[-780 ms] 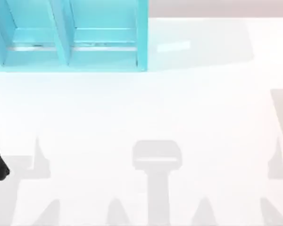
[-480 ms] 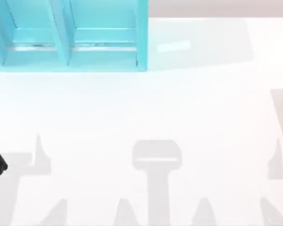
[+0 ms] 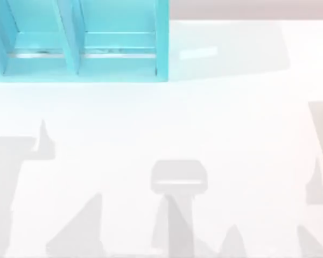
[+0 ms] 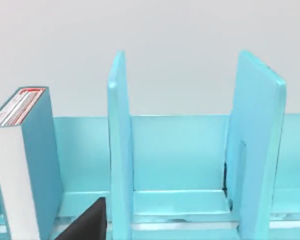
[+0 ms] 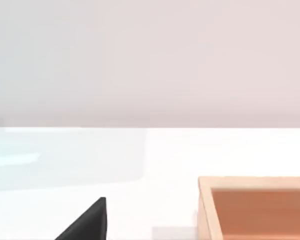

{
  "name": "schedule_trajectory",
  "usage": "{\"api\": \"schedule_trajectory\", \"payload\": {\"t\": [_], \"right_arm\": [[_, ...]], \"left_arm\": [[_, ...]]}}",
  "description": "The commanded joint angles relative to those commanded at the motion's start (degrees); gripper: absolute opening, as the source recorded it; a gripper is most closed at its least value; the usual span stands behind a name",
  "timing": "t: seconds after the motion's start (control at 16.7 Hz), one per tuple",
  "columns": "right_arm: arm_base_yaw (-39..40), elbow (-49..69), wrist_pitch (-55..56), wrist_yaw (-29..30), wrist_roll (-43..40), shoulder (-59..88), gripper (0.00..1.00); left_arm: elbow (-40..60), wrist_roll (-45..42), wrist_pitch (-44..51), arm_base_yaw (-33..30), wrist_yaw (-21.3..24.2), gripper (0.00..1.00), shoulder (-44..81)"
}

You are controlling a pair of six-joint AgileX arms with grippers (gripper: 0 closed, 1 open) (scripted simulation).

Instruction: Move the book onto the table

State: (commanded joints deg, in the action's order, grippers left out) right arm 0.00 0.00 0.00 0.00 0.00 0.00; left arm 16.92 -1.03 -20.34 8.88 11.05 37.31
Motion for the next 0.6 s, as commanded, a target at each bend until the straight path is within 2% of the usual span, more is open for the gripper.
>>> {"api": "schedule_trajectory", "payload": {"t": [0.6], "right_arm": [[0.0,0.0,0.0,0.0,0.0,0.0,1.00]], "left_arm": [[22.3,-2.2,-27.5,14.2,15.5,1.00,60.2]]}}
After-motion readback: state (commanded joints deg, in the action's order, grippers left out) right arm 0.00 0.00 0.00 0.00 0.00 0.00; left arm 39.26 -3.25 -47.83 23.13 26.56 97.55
